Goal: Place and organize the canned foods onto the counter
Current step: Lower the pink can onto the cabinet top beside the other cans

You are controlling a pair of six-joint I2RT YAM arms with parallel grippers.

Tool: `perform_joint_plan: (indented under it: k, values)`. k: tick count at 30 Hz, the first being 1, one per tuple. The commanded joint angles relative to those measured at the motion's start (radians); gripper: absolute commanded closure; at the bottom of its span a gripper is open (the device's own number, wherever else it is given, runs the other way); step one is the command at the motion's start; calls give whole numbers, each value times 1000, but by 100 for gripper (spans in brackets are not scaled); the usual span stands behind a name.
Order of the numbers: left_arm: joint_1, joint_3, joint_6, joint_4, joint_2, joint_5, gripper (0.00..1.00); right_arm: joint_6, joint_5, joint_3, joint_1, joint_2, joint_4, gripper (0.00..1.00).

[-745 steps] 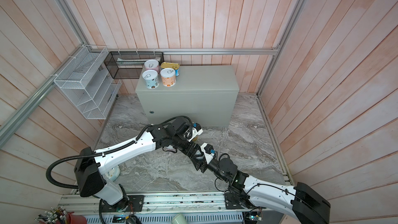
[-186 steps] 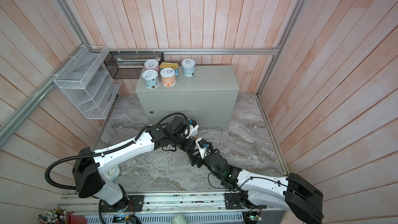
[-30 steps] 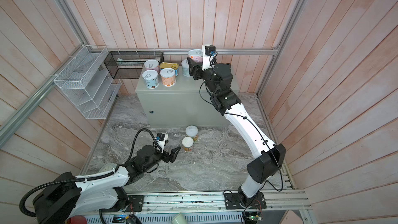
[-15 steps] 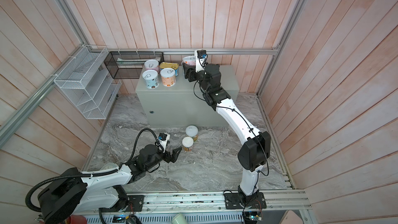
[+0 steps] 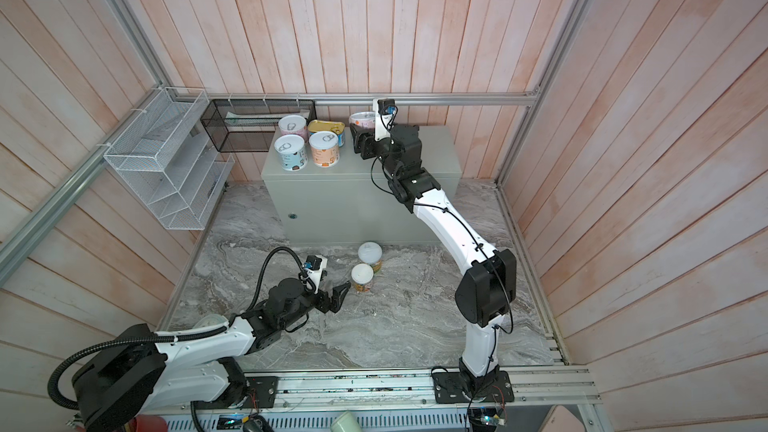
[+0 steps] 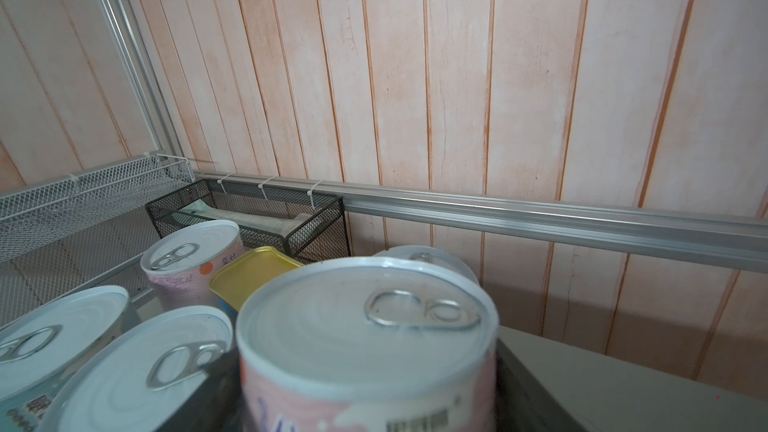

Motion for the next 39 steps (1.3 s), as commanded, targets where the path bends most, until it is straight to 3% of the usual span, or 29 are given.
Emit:
perform_joint_plan:
  k: [1, 13, 21, 25, 28, 39]
  values:
    - [4, 18, 6, -8, -17, -30, 0, 19, -7, -25, 8, -34, 94, 32]
    - [3, 25, 5, -13, -2, -31, 0, 19, 13, -237, 26, -102, 231, 30]
    - [4, 30, 0, -17, 7, -29, 0, 2, 22, -187, 40, -69, 156, 25]
    - [5, 33, -4, -14, 17, -20, 0, 13, 50, -190, 47, -75, 125, 9]
    - [4, 38, -10, -18, 26, -18, 0, 13, 69, -250, 60, -114, 146, 3]
    - [4, 41, -10, -20, 36, -16, 0, -11, 136, -432, 70, -278, 189, 2]
